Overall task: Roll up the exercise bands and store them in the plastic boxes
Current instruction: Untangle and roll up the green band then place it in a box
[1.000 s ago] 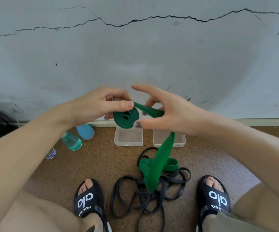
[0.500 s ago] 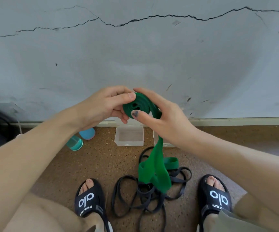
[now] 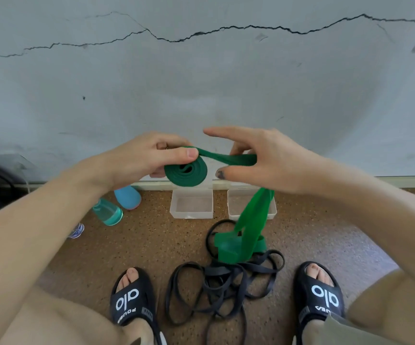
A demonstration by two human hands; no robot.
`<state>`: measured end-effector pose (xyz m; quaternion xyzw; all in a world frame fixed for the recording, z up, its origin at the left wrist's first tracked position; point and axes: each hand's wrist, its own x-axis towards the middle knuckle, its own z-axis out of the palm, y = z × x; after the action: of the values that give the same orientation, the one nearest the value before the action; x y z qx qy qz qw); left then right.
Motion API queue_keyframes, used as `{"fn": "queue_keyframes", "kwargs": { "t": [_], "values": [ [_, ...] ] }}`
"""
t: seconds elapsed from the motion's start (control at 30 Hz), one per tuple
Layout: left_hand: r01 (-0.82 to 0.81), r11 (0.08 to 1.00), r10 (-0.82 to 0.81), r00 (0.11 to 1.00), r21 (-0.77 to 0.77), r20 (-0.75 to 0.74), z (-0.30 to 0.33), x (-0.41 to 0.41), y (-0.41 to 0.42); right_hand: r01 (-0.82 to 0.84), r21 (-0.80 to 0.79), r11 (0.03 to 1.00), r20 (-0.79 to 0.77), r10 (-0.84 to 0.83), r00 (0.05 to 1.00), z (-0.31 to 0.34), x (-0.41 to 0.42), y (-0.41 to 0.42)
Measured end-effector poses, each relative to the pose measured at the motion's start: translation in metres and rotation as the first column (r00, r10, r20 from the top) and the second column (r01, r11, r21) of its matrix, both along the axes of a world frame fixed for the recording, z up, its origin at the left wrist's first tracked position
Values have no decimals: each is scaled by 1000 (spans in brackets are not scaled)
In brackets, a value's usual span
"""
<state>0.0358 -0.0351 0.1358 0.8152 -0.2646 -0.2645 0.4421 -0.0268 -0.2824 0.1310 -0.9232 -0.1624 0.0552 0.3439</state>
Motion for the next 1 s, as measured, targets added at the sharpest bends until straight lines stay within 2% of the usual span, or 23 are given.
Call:
{"fn": "queue_keyframes", "kwargs": {
  "t": [0.2, 0.3, 0.37, 0.43, 0.5, 0.67, 0.7, 0.77, 0.87, 1.0],
  "values": [
    [-51, 994, 57, 997, -98, 56, 1, 8, 3, -5, 276, 961, -92, 32, 995, -2, -3, -3],
    [-112, 969, 110, 994, -221, -25, -1, 3, -5, 36, 347, 937, -76, -11, 997, -13, -13, 14],
    [-120, 957, 96, 990, -263, -101, -5, -1, -10, 89, 408, 909, 32, -111, 993, -26, -19, 26],
    [-122, 954, 80, 984, -275, -159, -9, -2, -13, 132, 485, 864, 76, -192, 978, -35, -25, 37],
    [-104, 971, 68, 984, -216, -166, -12, -4, -13, 154, 520, 840, 42, -206, 978, -38, -26, 42],
    [49, 994, -56, 996, 94, 71, 6, -2, -7, -25, 449, 893, -124, 91, 988, -22, -19, 34],
    [64, 989, -76, 993, 136, 85, 9, -2, -7, -50, 440, 897, -178, 141, 974, -15, -18, 31],
    [99, 982, -103, 995, 161, 17, 10, -2, -8, -86, 420, 903, -240, 202, 949, -8, -15, 25],
    [138, 980, -127, 989, 143, -81, 4, -7, -11, -109, 371, 922, -274, 221, 936, -9, -15, 21],
    [110, 979, -105, 994, 170, -36, -2, -5, -2, -68, 145, 987, -187, 95, 978, -12, -8, 9]
  ]
}}
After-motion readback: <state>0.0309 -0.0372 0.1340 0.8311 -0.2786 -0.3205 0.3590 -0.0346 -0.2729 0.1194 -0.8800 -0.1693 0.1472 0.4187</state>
